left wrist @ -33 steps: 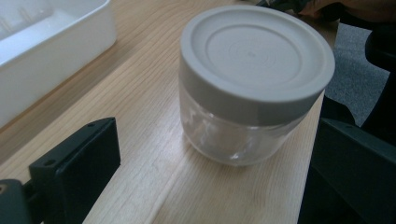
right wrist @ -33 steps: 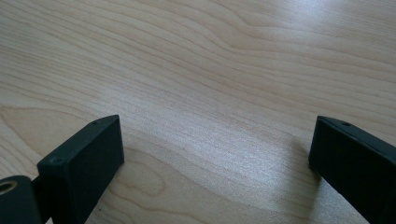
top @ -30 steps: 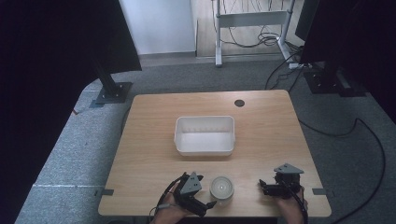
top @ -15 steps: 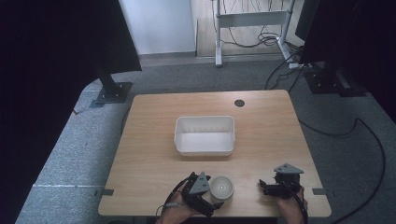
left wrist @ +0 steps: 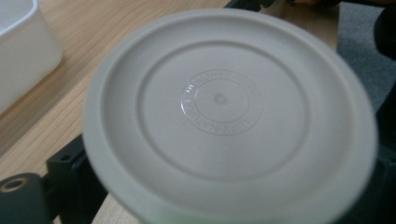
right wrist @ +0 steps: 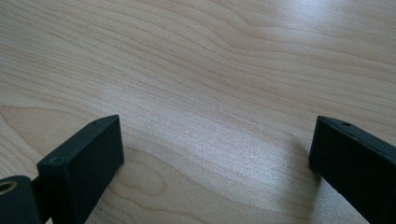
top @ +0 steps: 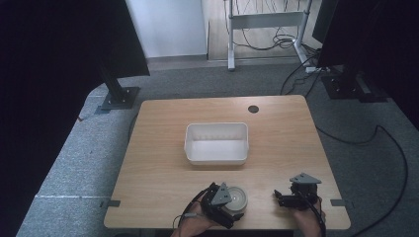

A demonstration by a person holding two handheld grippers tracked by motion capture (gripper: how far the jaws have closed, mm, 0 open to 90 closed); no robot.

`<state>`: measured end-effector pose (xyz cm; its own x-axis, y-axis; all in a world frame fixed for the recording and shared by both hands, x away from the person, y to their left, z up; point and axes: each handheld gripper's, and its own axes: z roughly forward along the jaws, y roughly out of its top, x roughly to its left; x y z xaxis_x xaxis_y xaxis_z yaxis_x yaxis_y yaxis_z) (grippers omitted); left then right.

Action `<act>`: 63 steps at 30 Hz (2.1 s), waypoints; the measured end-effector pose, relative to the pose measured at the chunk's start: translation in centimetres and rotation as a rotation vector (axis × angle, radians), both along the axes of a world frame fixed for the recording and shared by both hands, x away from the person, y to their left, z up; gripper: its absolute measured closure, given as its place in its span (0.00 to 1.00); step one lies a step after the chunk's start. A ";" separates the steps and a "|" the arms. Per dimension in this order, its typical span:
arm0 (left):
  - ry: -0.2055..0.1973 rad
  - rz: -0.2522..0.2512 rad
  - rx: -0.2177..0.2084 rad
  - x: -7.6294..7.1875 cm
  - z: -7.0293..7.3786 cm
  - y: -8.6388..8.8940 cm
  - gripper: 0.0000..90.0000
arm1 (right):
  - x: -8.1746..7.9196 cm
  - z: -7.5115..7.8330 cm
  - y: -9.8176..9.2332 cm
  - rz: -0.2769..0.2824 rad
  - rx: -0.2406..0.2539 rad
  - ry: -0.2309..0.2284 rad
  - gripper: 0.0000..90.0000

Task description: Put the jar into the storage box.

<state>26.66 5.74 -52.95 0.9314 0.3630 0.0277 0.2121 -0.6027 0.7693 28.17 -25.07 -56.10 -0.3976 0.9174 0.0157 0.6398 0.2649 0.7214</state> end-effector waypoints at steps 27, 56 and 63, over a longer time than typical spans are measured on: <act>-0.005 0.070 -0.014 1.5 2.0 0.3 0.11 | 0.0 0.0 0.0 0.000 0.000 0.000 0.03; -0.038 0.146 -0.003 5.5 4.5 1.6 0.11 | 0.0 0.0 0.0 0.000 0.000 0.001 0.03; -0.042 0.163 -0.016 6.8 5.2 1.9 0.11 | 0.0 0.0 0.0 0.001 0.000 0.001 0.03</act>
<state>33.45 7.62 -47.73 0.8584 0.5096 0.0589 0.2730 -0.5510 0.7886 28.17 -25.07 -56.09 -0.3980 0.9172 0.0156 0.6400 0.2655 0.7210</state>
